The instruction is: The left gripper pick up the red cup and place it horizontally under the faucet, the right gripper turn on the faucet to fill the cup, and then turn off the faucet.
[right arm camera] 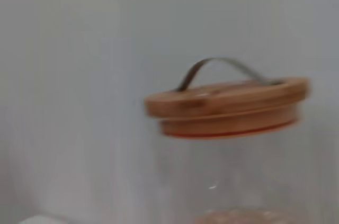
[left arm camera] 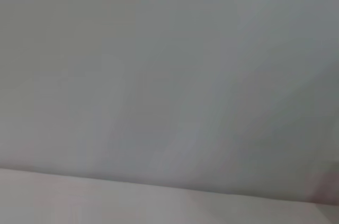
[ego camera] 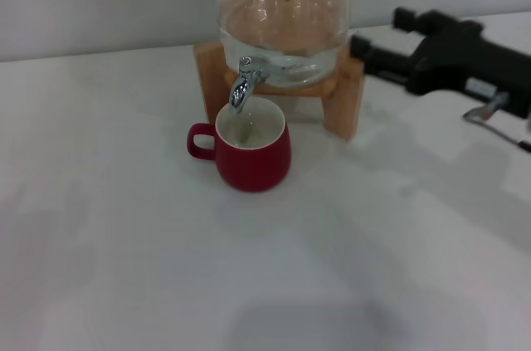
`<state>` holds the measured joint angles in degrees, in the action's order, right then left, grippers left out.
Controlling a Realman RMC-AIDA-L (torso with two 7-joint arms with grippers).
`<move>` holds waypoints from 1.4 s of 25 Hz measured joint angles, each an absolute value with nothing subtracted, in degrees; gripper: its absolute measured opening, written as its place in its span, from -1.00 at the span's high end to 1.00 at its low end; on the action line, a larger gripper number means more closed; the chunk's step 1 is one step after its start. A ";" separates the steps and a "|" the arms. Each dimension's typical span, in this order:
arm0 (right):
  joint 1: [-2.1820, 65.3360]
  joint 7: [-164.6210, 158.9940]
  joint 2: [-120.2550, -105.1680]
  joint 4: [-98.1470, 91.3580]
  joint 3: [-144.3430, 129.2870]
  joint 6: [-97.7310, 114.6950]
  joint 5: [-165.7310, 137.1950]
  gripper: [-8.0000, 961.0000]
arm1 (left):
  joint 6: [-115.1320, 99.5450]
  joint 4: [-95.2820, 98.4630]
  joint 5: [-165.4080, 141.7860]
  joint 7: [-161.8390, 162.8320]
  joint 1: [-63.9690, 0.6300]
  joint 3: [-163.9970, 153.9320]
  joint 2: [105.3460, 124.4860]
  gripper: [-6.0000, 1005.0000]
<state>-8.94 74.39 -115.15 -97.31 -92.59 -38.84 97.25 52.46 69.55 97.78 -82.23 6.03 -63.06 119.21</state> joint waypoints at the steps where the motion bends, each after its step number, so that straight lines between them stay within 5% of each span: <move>1: -8.86 73.43 -115.16 -97.68 -93.29 -38.95 96.12 -0.63 | 52.41 69.45 97.71 -82.43 5.85 -63.04 119.18 -0.33; 13: 0.65 71.59 -115.36 -88.06 -100.29 -37.26 94.31 -0.63 | 52.71 69.36 97.63 -82.80 6.03 -63.16 119.29 -0.33; 35: 3.17 71.53 -115.40 -86.35 -106.13 -26.98 94.66 -0.63 | 54.27 70.05 97.65 -82.79 6.42 -63.46 119.33 -0.33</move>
